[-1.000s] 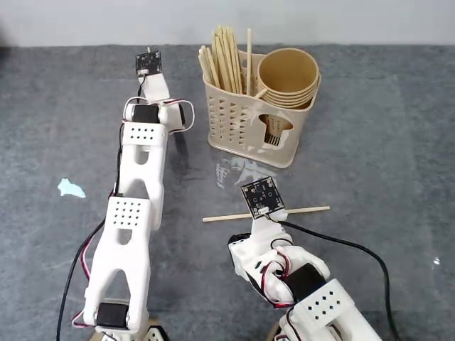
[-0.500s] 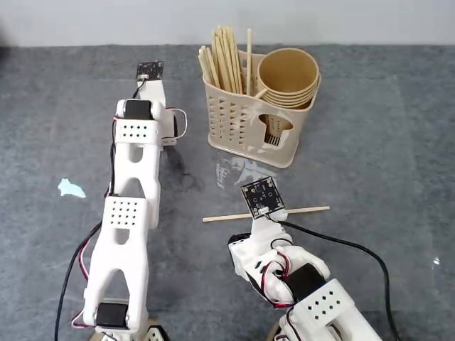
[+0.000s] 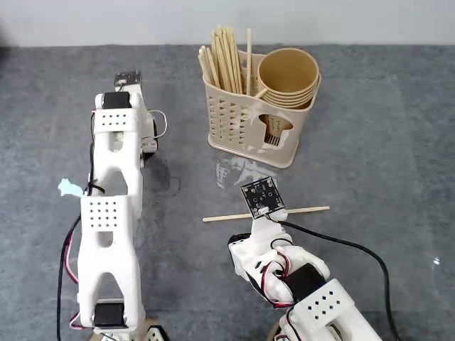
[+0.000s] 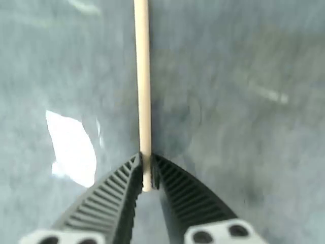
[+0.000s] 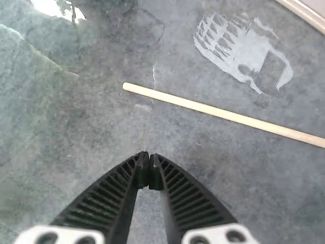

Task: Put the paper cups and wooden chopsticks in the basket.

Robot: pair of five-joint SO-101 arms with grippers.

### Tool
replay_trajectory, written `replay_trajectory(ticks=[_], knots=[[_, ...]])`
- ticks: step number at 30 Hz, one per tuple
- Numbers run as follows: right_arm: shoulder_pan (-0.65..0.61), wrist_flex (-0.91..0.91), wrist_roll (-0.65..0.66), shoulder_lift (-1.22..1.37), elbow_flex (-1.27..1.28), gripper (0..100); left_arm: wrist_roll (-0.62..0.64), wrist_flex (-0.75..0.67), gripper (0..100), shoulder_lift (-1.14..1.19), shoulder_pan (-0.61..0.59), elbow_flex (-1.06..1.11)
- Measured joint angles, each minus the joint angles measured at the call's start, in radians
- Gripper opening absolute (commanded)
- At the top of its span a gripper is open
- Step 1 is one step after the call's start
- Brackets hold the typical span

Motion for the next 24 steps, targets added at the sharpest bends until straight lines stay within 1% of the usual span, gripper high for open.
replay_trajectory(ticks=[6, 15, 18, 21, 24], knots=[[0.000, 0.000, 0.000, 0.000, 0.000, 0.9, 0.000, 0.006, 1, -0.298, 0.015, 0.456], [0.000, 0.000, 0.000, 0.000, 0.000, 0.9, -0.006, 0.005, 1, -0.669, 0.029, 0.951], [0.000, 0.000, 0.000, 0.000, 0.000, 0.9, -0.006, -0.018, 2, -0.764, 0.029, 1.045], [0.000, 0.000, 0.000, 0.000, 0.000, 0.9, -0.005, -0.077, 2, -0.845, 0.029, 1.053], [0.000, 0.000, 0.000, 0.000, 0.000, 0.9, 0.025, -0.153, 7, -0.884, 0.028, 1.054]])
